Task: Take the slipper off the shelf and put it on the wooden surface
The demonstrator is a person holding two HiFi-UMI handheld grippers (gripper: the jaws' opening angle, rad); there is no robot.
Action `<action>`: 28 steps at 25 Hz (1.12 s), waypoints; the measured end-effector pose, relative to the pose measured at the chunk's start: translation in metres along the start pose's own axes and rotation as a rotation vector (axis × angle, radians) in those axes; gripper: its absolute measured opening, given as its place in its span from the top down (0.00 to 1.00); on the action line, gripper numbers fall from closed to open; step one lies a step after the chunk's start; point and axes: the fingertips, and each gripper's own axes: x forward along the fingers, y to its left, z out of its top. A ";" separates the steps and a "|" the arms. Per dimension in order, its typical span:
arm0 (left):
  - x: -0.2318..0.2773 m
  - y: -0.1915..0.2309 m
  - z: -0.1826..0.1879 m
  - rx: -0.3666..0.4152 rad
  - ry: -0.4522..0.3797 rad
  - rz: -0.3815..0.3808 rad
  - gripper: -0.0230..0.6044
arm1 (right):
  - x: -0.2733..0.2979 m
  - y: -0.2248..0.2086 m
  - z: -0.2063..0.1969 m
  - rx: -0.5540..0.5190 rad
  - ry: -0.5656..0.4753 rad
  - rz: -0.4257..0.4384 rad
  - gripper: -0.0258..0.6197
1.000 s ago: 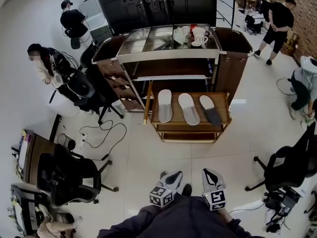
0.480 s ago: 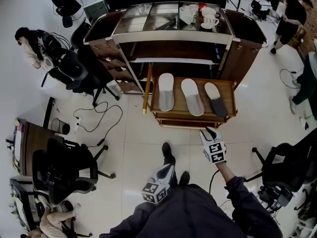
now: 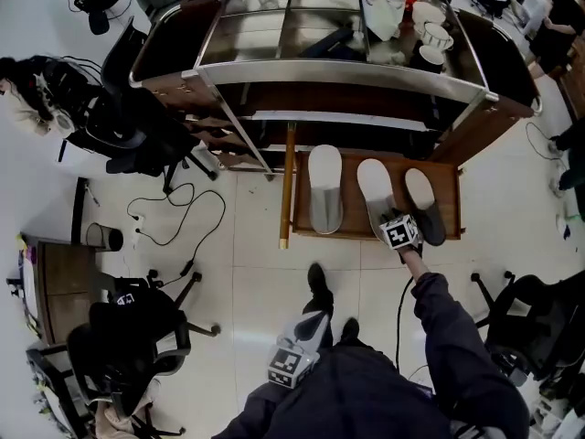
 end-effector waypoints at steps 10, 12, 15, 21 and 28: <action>0.050 0.084 0.083 0.007 -0.030 -0.085 0.95 | -0.024 0.014 0.025 0.221 -0.003 0.023 0.94; 0.067 0.085 0.100 0.026 -0.046 -0.128 0.95 | -0.049 0.018 0.052 0.260 -0.097 0.046 0.94; 0.089 0.081 0.118 0.045 -0.058 -0.186 0.95 | -0.078 0.012 0.095 0.301 -0.196 0.066 0.94; 0.110 0.090 0.143 0.078 -0.074 -0.177 0.95 | -0.068 -0.059 0.227 0.285 -0.298 0.039 0.94; 0.099 0.130 0.159 0.015 -0.099 0.037 0.95 | 0.006 -0.120 0.343 0.393 -0.270 0.017 0.93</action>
